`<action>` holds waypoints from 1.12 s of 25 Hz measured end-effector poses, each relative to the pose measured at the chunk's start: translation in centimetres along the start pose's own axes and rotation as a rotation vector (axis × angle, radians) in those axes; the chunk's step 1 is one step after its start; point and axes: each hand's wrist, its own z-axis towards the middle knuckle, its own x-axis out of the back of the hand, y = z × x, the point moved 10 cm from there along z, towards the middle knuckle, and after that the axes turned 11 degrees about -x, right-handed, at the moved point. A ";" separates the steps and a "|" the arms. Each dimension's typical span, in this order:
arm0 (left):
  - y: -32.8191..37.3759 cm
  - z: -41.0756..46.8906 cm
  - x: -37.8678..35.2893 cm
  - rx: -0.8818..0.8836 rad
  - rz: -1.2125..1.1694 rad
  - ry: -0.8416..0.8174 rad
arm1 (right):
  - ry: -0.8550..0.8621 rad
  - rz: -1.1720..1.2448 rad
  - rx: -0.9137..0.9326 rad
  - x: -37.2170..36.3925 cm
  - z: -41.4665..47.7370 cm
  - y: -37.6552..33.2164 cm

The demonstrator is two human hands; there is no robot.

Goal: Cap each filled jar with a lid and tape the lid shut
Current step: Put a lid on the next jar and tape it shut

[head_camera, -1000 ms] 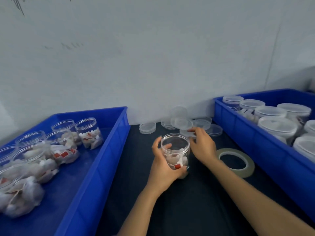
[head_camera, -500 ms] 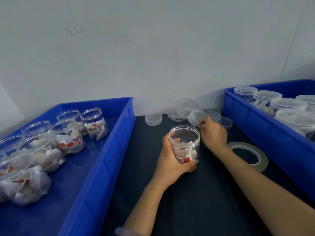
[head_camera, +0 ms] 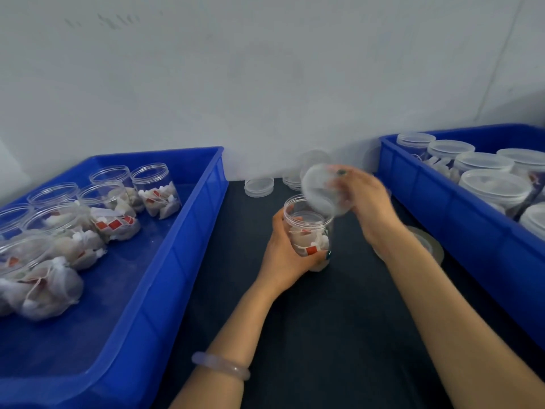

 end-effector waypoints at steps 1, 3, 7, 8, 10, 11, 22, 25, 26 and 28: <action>0.1 0.0 0.0 0.003 0.003 -0.004 | -0.036 -0.137 -0.001 -1.3 -0.4 0.5; 0.2 0.0 -0.1 0.012 -0.004 -0.004 | -0.047 -0.325 0.050 -2.8 -0.8 1.1; 0.1 -0.2 -0.1 0.025 -0.030 0.012 | -0.101 -0.360 0.169 -3.8 -2.0 -0.6; 0.2 -0.2 -0.1 0.029 -0.031 0.010 | -0.163 -0.355 0.197 -4.5 -2.5 -0.8; 0.3 -0.1 -0.2 0.023 -0.024 0.006 | -0.249 -0.492 0.247 -5.8 -3.7 -0.5; 0.5 0.0 -0.2 0.009 -0.026 0.005 | -0.230 -0.635 0.297 -6.0 -4.1 -0.4; 0.3 -0.6 0.1 0.050 -0.194 -0.157 | -0.409 -0.503 0.370 -5.9 -4.9 -0.9; 1.3 -0.7 0.1 0.019 -0.128 -0.104 | -0.297 -0.458 0.321 -5.1 -4.3 -0.7; 1.8 -0.8 0.2 0.006 -0.086 -0.068 | -0.247 -0.460 0.314 -4.9 -4.3 -0.6; 2.7 -0.9 0.6 -0.020 0.050 0.008 | -0.154 -0.489 0.312 -4.7 -4.5 -0.6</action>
